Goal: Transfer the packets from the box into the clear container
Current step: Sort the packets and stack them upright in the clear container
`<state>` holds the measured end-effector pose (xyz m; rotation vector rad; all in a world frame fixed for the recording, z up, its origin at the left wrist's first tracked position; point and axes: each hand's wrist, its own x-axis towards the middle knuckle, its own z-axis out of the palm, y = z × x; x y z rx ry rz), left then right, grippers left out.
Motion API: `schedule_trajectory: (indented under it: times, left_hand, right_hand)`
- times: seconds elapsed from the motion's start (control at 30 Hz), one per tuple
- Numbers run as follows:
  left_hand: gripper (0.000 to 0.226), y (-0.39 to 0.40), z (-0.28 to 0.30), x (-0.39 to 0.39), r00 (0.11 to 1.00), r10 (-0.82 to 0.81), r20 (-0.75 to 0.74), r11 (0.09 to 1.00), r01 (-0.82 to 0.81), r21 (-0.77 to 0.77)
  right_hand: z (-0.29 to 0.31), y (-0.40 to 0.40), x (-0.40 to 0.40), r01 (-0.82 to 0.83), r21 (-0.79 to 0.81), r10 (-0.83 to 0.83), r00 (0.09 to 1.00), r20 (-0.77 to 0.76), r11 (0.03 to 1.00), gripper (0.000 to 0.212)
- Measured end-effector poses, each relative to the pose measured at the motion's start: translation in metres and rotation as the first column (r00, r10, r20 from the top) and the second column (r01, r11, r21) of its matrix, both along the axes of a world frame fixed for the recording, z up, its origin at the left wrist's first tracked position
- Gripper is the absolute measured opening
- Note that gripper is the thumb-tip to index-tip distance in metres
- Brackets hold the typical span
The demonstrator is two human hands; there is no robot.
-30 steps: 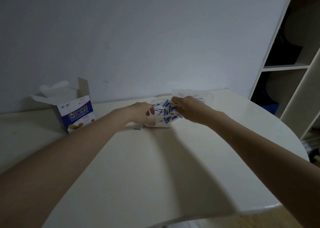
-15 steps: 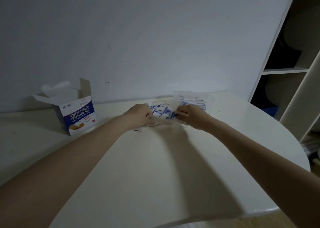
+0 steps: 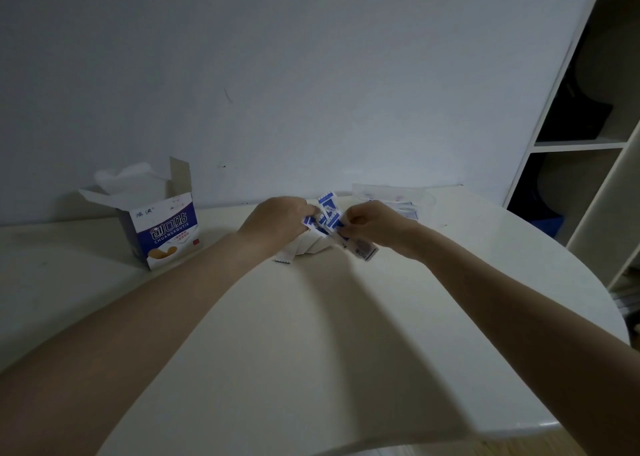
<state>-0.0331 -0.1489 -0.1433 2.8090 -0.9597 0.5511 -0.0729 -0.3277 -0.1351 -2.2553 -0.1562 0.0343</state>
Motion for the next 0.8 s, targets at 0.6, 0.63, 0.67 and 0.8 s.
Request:
schedule_trajectory:
  times: [0.6,0.63,0.67,0.8]
  left_hand:
    - [0.027,-0.012,-0.021,-0.004,0.895,-0.009,-0.446,0.989,-0.059,-0.138]
    - [0.024,-0.012,-0.020,-0.004,0.890,-0.018,-0.456,0.985,-0.062,-0.160]
    - [0.023,-0.010,-0.018,-0.005,0.881,-0.028,-0.472,0.980,-0.068,-0.185]
    - [0.023,-0.006,-0.013,-0.007,0.854,-0.050,-0.518,0.974,-0.074,-0.216]
  right_hand:
    - [-0.020,-0.014,-0.001,-0.063,-0.737,0.176,0.981,0.076,0.673,0.036]
    - [-0.019,-0.018,-0.001,-0.060,-0.743,0.172,0.982,0.075,0.666,0.036]
    - [-0.018,-0.022,-0.001,-0.057,-0.745,0.167,0.983,0.075,0.665,0.034]
    - [-0.015,-0.031,0.002,-0.076,-0.644,0.119,0.993,0.024,0.761,0.017]
